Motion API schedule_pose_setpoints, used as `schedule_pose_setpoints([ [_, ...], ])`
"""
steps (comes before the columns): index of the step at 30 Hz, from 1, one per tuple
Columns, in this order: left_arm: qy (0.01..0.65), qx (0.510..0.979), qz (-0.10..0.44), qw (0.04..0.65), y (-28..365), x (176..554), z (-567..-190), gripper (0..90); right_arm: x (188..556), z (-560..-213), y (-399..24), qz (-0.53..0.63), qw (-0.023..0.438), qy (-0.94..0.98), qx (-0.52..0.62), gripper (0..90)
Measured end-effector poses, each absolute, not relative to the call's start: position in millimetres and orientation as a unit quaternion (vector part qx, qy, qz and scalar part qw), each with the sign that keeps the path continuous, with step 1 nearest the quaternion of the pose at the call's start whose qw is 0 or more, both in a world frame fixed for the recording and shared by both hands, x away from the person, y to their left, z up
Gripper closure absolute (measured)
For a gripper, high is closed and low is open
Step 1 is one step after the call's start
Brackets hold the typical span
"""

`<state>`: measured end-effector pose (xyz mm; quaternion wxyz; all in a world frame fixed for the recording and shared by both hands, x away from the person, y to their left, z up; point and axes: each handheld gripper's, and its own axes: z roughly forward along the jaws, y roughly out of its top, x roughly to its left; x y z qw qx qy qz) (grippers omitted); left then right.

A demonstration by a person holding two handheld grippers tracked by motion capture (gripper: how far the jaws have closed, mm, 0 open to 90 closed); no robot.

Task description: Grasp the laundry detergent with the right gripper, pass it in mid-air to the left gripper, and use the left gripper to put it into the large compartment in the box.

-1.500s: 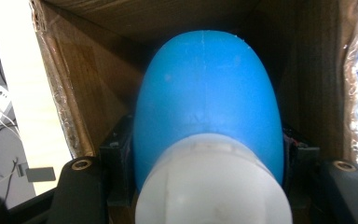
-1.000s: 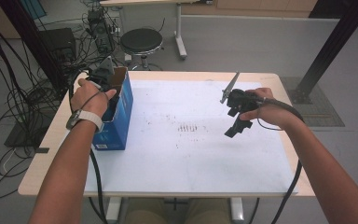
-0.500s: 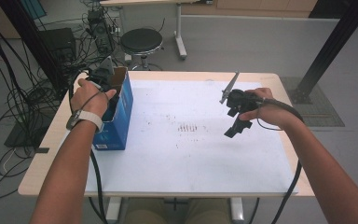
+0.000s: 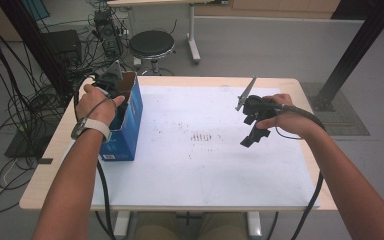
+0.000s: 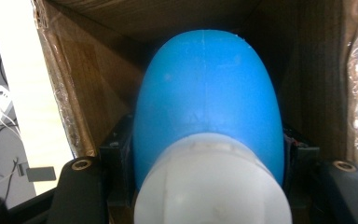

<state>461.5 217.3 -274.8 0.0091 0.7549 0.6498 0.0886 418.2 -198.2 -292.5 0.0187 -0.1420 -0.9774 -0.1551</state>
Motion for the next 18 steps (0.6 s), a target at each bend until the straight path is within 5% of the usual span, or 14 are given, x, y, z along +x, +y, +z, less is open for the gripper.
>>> schedule_pose_setpoints([
  [18,0.651,0.754,0.084,0.009,218.7,460.8,-274.4,37.3,417.9,-292.5,-196.8,-0.154,0.021,-0.978,-0.141,8.1],
])
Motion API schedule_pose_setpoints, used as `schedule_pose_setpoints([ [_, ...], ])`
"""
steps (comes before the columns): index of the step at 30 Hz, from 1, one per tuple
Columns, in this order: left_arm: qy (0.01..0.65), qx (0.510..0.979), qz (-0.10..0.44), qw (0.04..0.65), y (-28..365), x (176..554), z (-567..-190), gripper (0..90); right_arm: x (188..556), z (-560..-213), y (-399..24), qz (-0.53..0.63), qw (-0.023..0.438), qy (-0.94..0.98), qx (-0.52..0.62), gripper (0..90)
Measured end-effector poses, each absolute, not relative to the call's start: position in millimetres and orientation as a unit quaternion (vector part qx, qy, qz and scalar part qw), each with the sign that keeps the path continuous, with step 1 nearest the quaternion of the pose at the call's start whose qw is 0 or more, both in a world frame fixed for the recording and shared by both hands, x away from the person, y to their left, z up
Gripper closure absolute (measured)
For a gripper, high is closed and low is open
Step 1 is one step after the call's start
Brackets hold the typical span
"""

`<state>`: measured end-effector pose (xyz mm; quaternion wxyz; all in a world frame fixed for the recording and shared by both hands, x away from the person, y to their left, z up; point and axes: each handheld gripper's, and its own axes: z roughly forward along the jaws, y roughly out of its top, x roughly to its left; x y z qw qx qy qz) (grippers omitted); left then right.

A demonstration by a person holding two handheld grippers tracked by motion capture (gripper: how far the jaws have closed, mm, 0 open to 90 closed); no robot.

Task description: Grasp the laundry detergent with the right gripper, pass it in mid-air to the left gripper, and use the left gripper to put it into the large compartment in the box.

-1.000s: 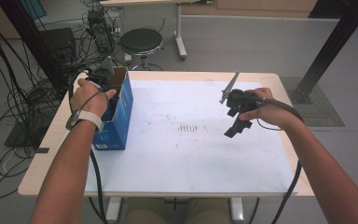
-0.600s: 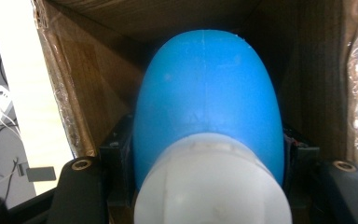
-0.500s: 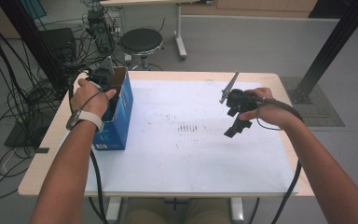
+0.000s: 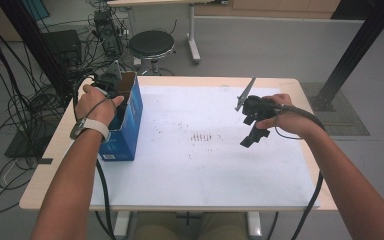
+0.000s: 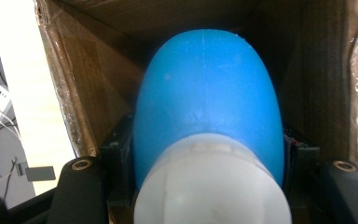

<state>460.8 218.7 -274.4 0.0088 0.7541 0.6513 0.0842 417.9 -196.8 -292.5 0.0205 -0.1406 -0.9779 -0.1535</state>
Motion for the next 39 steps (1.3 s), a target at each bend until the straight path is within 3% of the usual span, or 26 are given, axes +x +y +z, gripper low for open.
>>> schedule_pose_setpoints([
  [39,0.650,0.754,0.091,0.019,218.6,458.4,-274.8,37.3,417.1,-291.9,-194.2,-0.151,0.019,-0.979,-0.138,8.0],
])
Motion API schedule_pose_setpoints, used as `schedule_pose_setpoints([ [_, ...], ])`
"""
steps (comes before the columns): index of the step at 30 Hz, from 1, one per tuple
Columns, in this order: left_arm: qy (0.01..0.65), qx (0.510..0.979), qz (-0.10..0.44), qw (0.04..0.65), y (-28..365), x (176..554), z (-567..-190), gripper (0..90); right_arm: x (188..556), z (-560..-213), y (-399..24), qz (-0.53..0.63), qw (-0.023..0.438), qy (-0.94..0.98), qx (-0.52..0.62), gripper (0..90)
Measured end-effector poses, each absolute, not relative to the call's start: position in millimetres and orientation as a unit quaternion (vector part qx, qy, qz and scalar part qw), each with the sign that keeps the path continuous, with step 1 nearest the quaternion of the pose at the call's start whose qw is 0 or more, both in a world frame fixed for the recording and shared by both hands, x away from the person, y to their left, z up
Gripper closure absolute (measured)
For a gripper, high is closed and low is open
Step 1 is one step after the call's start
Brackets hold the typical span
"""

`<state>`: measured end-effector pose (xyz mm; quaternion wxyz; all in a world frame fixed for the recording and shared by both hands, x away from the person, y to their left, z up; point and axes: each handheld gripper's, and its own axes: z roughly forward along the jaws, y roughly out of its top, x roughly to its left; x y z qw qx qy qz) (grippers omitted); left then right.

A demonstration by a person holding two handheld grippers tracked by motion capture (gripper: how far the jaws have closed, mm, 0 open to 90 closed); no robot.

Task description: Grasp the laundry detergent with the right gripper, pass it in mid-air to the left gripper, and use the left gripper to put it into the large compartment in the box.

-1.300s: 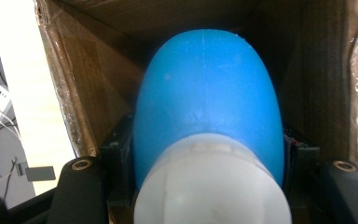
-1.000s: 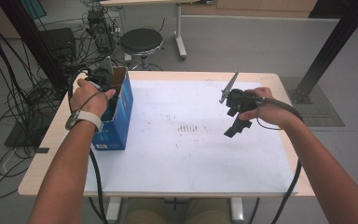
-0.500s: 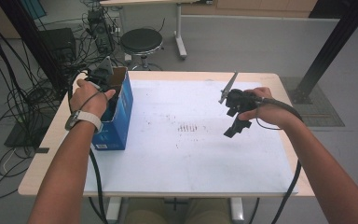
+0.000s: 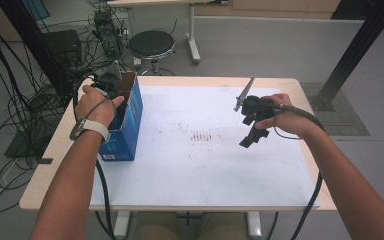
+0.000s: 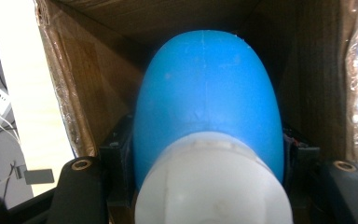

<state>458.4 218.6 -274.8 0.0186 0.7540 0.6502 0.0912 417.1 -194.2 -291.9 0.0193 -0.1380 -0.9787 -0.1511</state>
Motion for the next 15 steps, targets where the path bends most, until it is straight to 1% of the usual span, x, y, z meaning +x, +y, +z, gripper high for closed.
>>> schedule_pose_setpoints([
  [15,0.649,0.755,0.092,0.021,219.1,458.2,-274.8,37.2,417.1,-291.2,-194.1,-0.151,0.019,-0.978,-0.140,7.9],
])
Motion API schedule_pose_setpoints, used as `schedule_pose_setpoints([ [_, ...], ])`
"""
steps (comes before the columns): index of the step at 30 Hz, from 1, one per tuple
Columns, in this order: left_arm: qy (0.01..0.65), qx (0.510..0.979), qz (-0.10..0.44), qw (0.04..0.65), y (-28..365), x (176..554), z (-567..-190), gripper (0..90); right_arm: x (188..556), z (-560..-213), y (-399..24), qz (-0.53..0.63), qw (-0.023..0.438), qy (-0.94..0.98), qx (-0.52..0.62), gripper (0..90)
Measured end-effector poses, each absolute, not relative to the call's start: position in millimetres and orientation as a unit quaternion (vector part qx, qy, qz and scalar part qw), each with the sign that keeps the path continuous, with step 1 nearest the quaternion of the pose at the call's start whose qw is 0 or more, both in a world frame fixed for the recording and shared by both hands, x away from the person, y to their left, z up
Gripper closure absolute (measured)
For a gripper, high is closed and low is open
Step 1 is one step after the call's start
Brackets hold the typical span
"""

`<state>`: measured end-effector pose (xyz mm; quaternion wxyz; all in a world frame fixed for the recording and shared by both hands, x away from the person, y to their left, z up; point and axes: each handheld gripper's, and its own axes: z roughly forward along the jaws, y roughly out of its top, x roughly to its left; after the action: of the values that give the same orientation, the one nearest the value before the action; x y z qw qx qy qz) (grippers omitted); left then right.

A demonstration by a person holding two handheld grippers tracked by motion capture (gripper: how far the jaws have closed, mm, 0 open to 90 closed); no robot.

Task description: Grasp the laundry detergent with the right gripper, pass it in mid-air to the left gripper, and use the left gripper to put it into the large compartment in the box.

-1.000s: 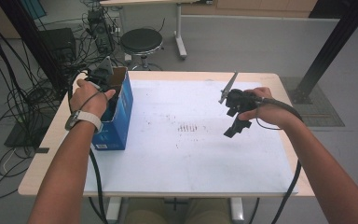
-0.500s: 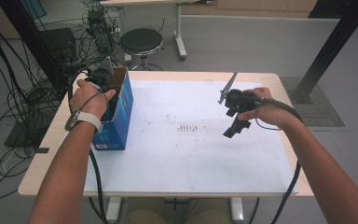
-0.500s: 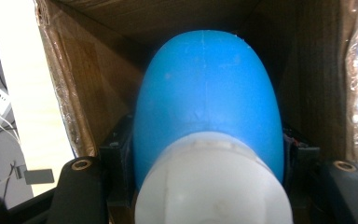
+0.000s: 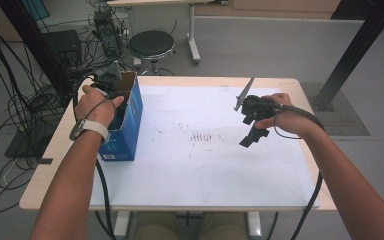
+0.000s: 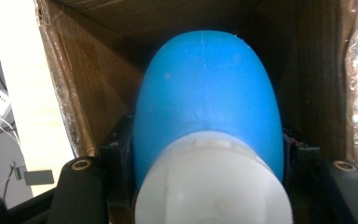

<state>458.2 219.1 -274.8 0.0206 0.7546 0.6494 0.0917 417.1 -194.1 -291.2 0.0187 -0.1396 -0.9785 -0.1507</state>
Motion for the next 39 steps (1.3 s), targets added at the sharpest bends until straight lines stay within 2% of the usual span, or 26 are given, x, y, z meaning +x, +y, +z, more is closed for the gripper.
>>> schedule_pose_setpoints([
  [26,0.643,0.759,0.095,0.035,219.9,456.6,-274.6,35.7,416.1,-291.9,-191.7,-0.151,0.020,-0.979,-0.137,7.8],
  [29,0.645,0.758,0.097,0.034,220.6,456.5,-274.1,31.2,416.0,-291.9,-192.4,-0.151,0.020,-0.979,-0.138,7.8],
  [39,0.640,0.761,0.093,0.047,223.1,455.5,-271.7,28.4,415.8,-291.4,-191.6,-0.150,0.020,-0.979,-0.137,7.8],
])
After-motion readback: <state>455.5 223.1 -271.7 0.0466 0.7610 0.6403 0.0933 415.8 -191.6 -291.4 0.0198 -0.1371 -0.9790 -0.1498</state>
